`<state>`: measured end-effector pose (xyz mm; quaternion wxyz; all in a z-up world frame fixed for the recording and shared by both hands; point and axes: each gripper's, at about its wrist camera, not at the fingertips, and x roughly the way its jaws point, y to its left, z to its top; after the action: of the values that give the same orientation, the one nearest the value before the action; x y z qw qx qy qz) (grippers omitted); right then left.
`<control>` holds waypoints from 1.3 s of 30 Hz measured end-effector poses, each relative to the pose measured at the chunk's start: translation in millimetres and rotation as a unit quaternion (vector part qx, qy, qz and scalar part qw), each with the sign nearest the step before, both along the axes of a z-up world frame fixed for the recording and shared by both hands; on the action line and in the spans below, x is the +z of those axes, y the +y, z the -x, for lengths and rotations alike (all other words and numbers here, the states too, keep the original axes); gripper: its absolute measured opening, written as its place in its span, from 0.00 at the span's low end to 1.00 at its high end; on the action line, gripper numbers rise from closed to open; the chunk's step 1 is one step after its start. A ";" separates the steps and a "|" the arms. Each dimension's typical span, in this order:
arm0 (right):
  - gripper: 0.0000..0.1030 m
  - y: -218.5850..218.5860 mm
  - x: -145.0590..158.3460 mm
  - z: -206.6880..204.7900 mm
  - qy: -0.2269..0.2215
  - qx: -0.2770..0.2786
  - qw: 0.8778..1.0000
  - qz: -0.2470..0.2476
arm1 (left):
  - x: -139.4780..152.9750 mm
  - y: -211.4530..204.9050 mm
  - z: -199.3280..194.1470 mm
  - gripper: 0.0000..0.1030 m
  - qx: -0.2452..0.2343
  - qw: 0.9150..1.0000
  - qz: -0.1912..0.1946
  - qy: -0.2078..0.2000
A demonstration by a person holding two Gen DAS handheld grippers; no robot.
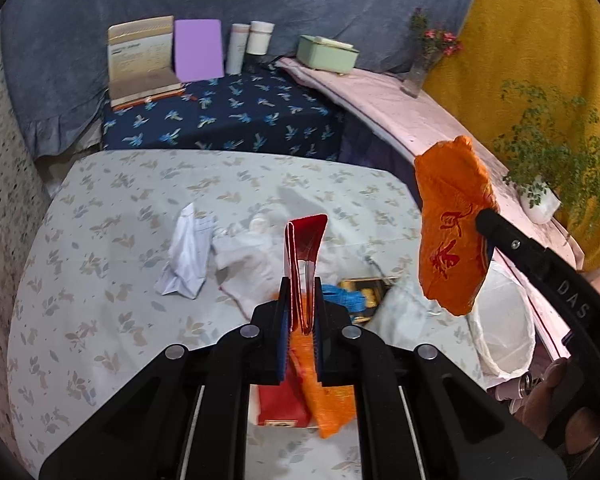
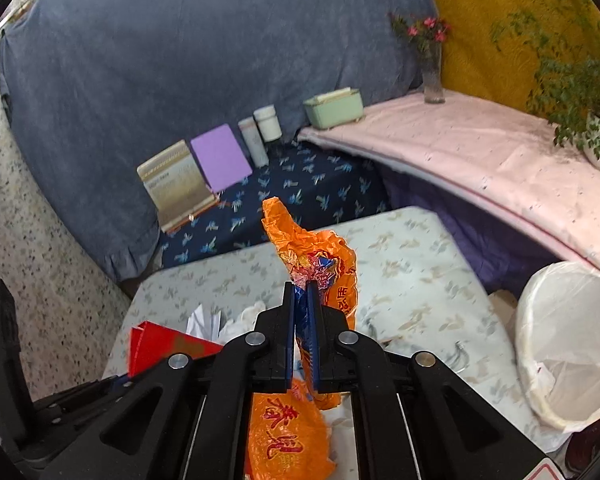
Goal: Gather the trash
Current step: 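Carry the red envelope over the wastebasket and open the left gripper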
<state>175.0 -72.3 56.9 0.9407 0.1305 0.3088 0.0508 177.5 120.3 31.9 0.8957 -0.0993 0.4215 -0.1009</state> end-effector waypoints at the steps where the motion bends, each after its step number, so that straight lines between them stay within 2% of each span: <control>1: 0.06 -5.1 3.5 2.8 -0.004 -0.005 1.000 0.000 | 3.5 -7.6 0.9 0.08 -0.008 1.000 -0.001 -0.004; 8: 0.06 -54.9 19.4 28.3 -0.024 -0.056 0.998 0.001 | 19.1 -58.5 8.2 0.08 -0.063 0.998 0.000 -0.021; 12: 0.06 -87.6 20.5 41.2 -0.024 -0.088 0.996 0.000 | 27.2 -97.2 13.9 0.08 -0.107 0.994 0.003 -0.030; 21: 0.06 -162.6 9.6 75.2 -0.016 -0.160 0.987 -0.005 | 40.0 -187.7 31.6 0.09 -0.220 0.974 0.020 -0.058; 29: 0.06 -208.9 -7.7 96.4 -0.002 -0.205 0.979 -0.012 | 33.2 -249.1 37.6 0.09 -0.274 0.960 0.019 -0.050; 39: 0.06 -242.9 -27.3 106.0 0.013 -0.236 0.971 -0.024 | 19.6 -297.8 35.7 0.10 -0.314 0.949 0.008 -0.037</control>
<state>69.1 -315.2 29.6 0.9185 0.2231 0.2804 -0.1674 141.7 -177.5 51.5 0.8328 0.0348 0.3971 -0.3842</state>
